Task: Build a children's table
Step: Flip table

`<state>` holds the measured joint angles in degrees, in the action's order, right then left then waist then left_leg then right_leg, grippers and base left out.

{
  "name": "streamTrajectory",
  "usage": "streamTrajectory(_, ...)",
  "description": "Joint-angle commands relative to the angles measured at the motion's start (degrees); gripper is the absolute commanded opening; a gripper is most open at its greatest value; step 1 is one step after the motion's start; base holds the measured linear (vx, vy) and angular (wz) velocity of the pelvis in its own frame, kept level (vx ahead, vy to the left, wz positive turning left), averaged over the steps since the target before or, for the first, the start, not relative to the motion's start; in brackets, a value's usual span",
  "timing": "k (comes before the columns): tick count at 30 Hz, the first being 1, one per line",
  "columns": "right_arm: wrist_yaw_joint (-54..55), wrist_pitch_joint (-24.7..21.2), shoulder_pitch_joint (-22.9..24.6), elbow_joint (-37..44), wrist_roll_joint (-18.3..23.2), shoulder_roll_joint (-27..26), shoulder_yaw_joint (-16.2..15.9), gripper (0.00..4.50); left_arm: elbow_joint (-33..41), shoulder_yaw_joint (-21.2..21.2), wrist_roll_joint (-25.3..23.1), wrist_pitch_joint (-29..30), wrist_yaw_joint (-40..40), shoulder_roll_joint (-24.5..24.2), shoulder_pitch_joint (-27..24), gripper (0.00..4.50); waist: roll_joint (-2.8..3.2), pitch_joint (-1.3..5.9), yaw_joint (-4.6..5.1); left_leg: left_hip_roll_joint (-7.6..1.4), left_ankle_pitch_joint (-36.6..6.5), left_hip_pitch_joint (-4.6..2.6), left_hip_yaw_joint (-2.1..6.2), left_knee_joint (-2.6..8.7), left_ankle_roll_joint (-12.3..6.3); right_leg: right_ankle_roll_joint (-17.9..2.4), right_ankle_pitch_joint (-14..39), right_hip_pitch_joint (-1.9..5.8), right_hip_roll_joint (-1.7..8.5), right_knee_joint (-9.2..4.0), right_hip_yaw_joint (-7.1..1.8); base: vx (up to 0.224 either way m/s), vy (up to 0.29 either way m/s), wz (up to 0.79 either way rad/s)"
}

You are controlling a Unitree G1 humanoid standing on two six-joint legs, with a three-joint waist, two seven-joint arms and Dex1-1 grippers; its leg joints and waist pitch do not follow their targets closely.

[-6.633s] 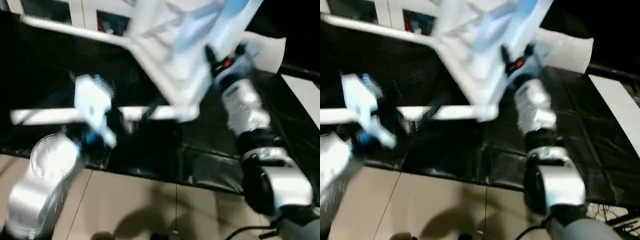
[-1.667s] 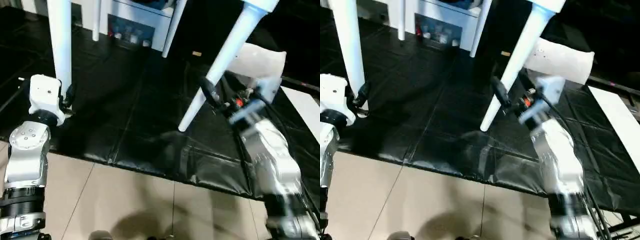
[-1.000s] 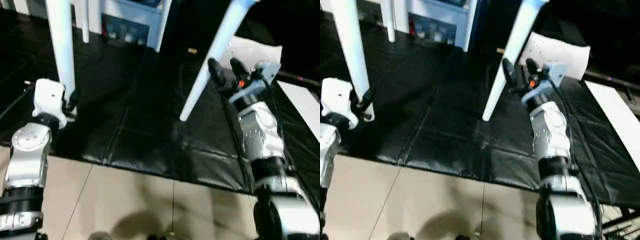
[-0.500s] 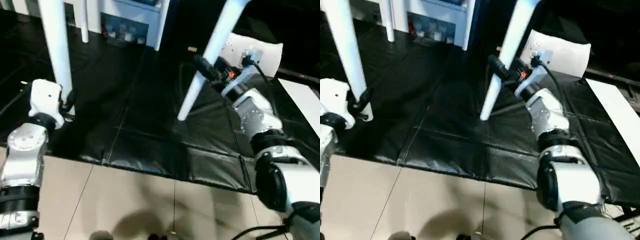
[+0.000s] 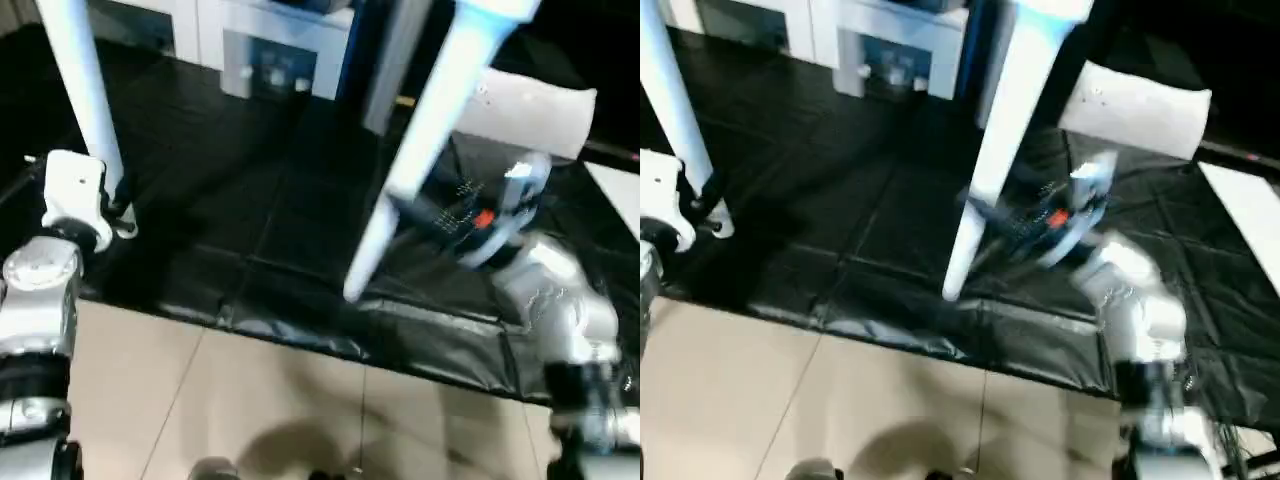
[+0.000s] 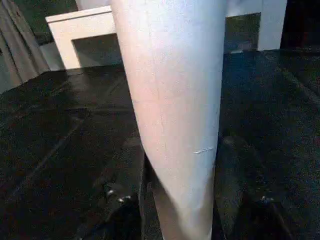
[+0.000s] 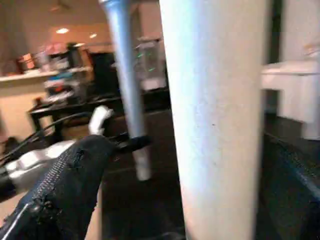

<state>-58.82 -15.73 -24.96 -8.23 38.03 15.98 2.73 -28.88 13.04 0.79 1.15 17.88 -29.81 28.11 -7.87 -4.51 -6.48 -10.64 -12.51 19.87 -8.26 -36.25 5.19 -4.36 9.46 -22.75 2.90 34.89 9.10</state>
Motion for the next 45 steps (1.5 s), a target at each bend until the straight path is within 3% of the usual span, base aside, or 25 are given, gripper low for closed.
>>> streamTrajectory(1, 0.85, -1.06, 1.07, 4.56, -0.30, -0.75, -2.20, 4.50, 0.20, -5.69, -4.76, -1.24, 0.30, 0.54, 1.80, 1.50, 3.18, 4.55, 0.33, -4.04, -9.75, -0.68, 1.33, 5.12, -0.30, -1.05, 21.01, 3.36, 7.37, -5.63, -4.75, 0.000, 0.000, 0.00)
streamTrajectory(5, 5.98, -0.78, 3.81, 8.01, -2.59, -3.28, -2.08, 4.50, -1.61, -5.48, -5.47, -0.80, -1.50, 0.27, 2.64, 1.50, 3.21, 4.70, 0.43, -4.45, -10.09, -0.48, 1.77, 5.42, 0.59, -0.84, 18.99, 3.48, 7.57, -5.26, -4.72, 0.000, 0.000, 0.00)
streamTrajectory(6, 7.68, -0.53, 4.30, 8.21, -3.56, -3.64, -1.99, 4.50, -1.86, -5.38, -5.27, -0.98, -1.48, 0.23, 2.68, 1.85, 3.22, 4.64, 0.51, -4.43, -10.33, -0.43, 1.78, 5.41, 0.77, -0.94, 18.91, 3.42, 7.55, -5.20, -4.75, 0.000, 0.000, 0.00)
streamTrajectory(11, 14.88, 3.15, 6.90, 6.80, -9.79, -4.18, -2.03, 4.50, -1.30, -4.14, -3.94, -2.32, -1.50, 0.05, 1.49, 2.31, 3.23, 4.41, 0.62, -4.08, -11.12, -0.61, 1.58, 5.41, 1.05, 0.46, 22.22, 3.29, 7.64, -5.99, -4.68, 0.000, 0.000, 0.00)
streamTrajectory(16, 17.59, 6.11, 10.13, 6.20, -13.34, -3.99, -1.58, 4.50, 2.64, -1.93, -1.77, -2.69, -2.86, 0.46, -1.94, 2.63, 3.19, 4.48, 0.73, -4.57, -11.24, -0.42, 1.64, 5.60, 0.85, -1.26, 19.16, 3.55, 7.92, -5.55, -4.85, 0.000, 0.000, 0.00)
streamTrajectory(20, 19.73, 8.50, 15.95, 11.31, -12.18, -6.26, 1.07, 4.50, 9.46, 2.27, 4.00, -3.74, -2.39, 3.29, -8.31, 2.83, 2.83, 4.47, 0.74, -4.34, -10.20, -0.30, 1.19, 5.46, -0.34, -1.55, 20.45, 3.67, 8.20, -5.99, -4.92, 0.000, 0.000, 0.00)
streamTrajectory(26, 22.64, 12.79, 27.74, 21.07, -11.56, -8.96, 1.20, 4.50, 23.53, 5.48, 14.13, -2.38, -0.75, 9.71, -19.23, 3.27, 3.19, 4.04, 1.17, -4.76, -13.66, -0.24, 1.39, 6.12, -0.89, -0.63, 23.14, 3.73, 7.95, -6.73, -4.74, 0.000, 0.000, 0.00)
streamTrajectory(27, 24.82, 13.81, 31.38, 24.06, -12.50, -9.78, 1.80, 4.50, 28.94, 4.12, 15.52, 0.20, -1.46, 11.54, -23.36, 3.44, 4.92, 3.40, 1.08, -4.23, -17.42, -0.97, 1.36, 6.20, -0.97, 0.22, 27.70, 3.20, 7.70, -7.65, -4.28, 0.000, 0.000, 0.00)
streamTrajectory(28, 26.30, 13.84, 33.71, 26.09, -13.11, -10.23, 2.12, 4.50, 32.44, 3.12, 16.29, 1.85, -1.87, 12.66, -26.10, 3.44, 3.67, 4.05, 1.45, -4.63, -16.10, -0.79, 1.28, 6.09, -0.55, 0.17, 26.05, 3.93, 8.02, -7.55, -4.70, 0.000, 0.000, 0.00)
streamTrajectory(29, 26.97, 13.65, 34.78, 27.06, -13.41, -10.41, 2.24, 4.50, 34.08, 2.62, 16.57, 2.60, -2.07, 13.16, -27.39, 3.44, 4.18, 3.17, 1.36, -4.66, -17.29, -0.60, 1.43, 6.60, -0.85, 0.18, 27.57, 3.70, 7.98, -7.87, -4.36, 0.000, 0.000, 0.00)
streamTrajectory(30, 28.15, 14.03, 36.72, 28.70, -15.11, -10.56, 2.22, 4.50, 36.80, 1.48, 16.42, 3.24, -2.69, 14.08, -29.78, 3.44, 4.49, 2.73, 1.70, -4.13, -21.59, -1.58, 1.25, 6.45, -1.10, 2.48, 33.88, 3.19, 7.30, -9.35, -3.44, 0.000, 0.000, 0.00)
streamTrajectory(32, 30.54, 13.40, 39.45, 30.96, -17.92, -10.77, 1.84, 4.50, 40.35, 0.02, 15.97, 3.72, -3.07, 15.32, -33.08, 3.44, 4.91, 2.55, 2.27, -3.59, -23.74, -2.35, 1.49, 5.98, -1.10, 6.17, 39.76, 3.67, 7.13, -11.22, -1.94, 0.000, 0.000, 0.00)
streamTrajectory(33, 31.96, 9.59, 42.25, 33.30, -18.69, -9.94, 0.47, 4.50, 43.11, -2.14, 15.50, 4.53, -3.24, 16.35, -36.15, 3.44, 5.69, 2.30, 2.72, -4.05, -26.23, -2.85, 1.77, 6.27, -1.28, 6.94, 39.18, 4.04, 6.71, -11.78, -0.69, 0.000, 0.000, 0.00)
streamTrajectory(34, 31.96, 9.59, 42.25, 33.30, -18.69, -9.94, 0.47, 4.50, 43.11, -2.14, 15.50, 4.53, -3.24, 16.35, -36.15, 3.44, 5.69, 2.57, 2.90, -4.59, -27.13, -2.88, 1.93, 6.50, -1.29, 6.94, 37.38, 4.54, 6.58, -11.56, -0.62, 0.000, 0.000, 0.00)
streamTrajectory(35, 32.07, 8.68, 43.31, 34.07, -19.16, -9.49, -0.27, 4.50, 43.91, -3.16, 14.99, 4.60, -3.38, 16.77, -37.24, 3.44, 5.90, 2.25, 3.11, -5.27, -29.16, -2.61, 2.29, 7.18, -1.34, 6.90, 36.02, 5.07, 6.44, -11.18, -0.25, 0.000, 0.000, 0.00)
streamTrajectory(36, 31.85, 8.70, 44.12, 34.51, -19.30, -9.15, -1.11, 4.50, 44.57, -3.87, 15.00, 4.89, -3.57, 17.34, -38.01, 3.44, 7.00, 1.92, 2.72, -10.16, -40.80, 0.65, 4.10, 12.51, -0.40, 4.37, 24.18, 8.47, 5.22, -1.17, -2.85, 0.000, 0.000, 0.00)
streamTrajectory(37, 32.04, 8.53, 44.51, 34.38, -19.75, -8.94, -2.05, 4.50, 44.83, -4.93, 14.33, 5.11, -3.85, 18.19, -38.47, 3.44, 6.88, 1.56, 1.86, -10.65, -44.22, 1.72, 3.38, 13.85, 0.05, 2.83, 17.07, 8.19, 4.55, 3.15, -4.49, -0.073, -0.008, 0.06)
streamTrajectory(38, 32.22, 8.36, 44.68, 34.22, -19.97, -8.85, -2.64, 4.50, 45.00, -5.58, 13.93, 5.32, -4.05, 18.76, -38.69, 3.44, 5.76, 0.73, 1.51, -8.32, -48.15, 0.59, 0.78, 14.21, 0.61, 2.18, 16.76, 5.75, 3.55, 4.68, -6.58, -0.027, -0.075, 0.15)
streamTrajectory(39, 32.02, 7.77, 44.39, 33.50, -19.95, -8.63, -3.33, 4.50, 44.56, -6.36, 13.66, 5.11, -3.90, 19.34, -38.65, 3.44, 2.32, 0.93, 2.40, -1.79, -36.06, -3.83, 0.30, 5.14, 1.38, 7.79, 50.68, 0.32, 6.00, -7.36, -7.48, -0.027, -0.075, 0.15)
streamTrajectory(40, 32.12, 7.51, 44.25, 33.17, -20.14, -8.58, -3.53, 4.50, 44.39, -6.61, 13.46, 5.10, -3.90, 19.47, -38.64, 3.44, 2.32, 0.93, 2.40, -1.79, -36.06, -3.83, 0.30, 5.14, 1.38, 7.79, 50.68, 0.32, 6.00, -7.36, -7.48, 0.021, -0.080, 0.00)
streamTrajectory(41, 32.42, 7.47, 43.61, 31.81, -20.90, -8.63, -3.88, 4.50, 43.69, -7.53, 12.55, 4.94, -3.65, 19.49, -38.49, 3.44, 3.58, 1.19, 2.68, 0.82, -9.44, -4.58, 0.81, -3.87, -1.00, 8.63, 70.78, -1.03, 11.73, -12.38, -9.01, 0.000, 0.000, 0.00)
streamTrajectory(42, 32.45, 7.31, 43.22, 30.98, -20.85, -8.69, -3.82, 4.50, 43.13, -7.99, 11.61, 5.20, -3.68, 19.14, -38.18, 3.44, 2.84, 1.53, 2.50, 0.34, -8.81, -2.55, 1.19, -1.79, -1.23, 8.54, 66.92, 1.38, 11.26, -10.90, -8.93, -0.002, -0.024, -0.19)
streamTrajectory(43, 32.61, 6.97, 43.24, 31.10, -20.82, -8.71, -3.84, 4.50, 43.30, -8.15, 11.40, 5.55, -3.84, 19.00, -38.22, 3.44, 4.37, 3.34, 1.62, -1.38, -9.10, -0.92, 1.92, 3.71, -0.03, 6.61, 46.79, 4.50, 8.21, -7.28, -7.70, 0.000, 0.000, 0.00)
streamTrajectory(44, 32.86, 7.30, 43.08, 30.72, -21.31, -8.82, -3.82, 4.50, 43.52, -8.00, 11.78, 5.22, -3.86, 19.22, -38.08, 3.44, 3.56, 2.40, 2.07, -1.72, -12.85, -0.48, 2.05, 4.89, -0.07, 6.70, 41.48, 3.30, 5.98, -6.32, -6.93, 0.000, 0.000, 0.00)
streamTrajectory(45, 33.60, 7.33, 42.79, 30.34, -21.94, -9.09, -3.76, 4.50, 43.87, -7.85, 12.24, 5.32, -4.17, 19.41, -37.94, 3.44, 4.51, 3.06, 2.34, -2.61, -17.37, -2.34, 2.13, 5.48, -0.40, 4.57, 32.26, 2.71, 5.50, -5.85, -6.82, 0.000, 0.000, 0.00)
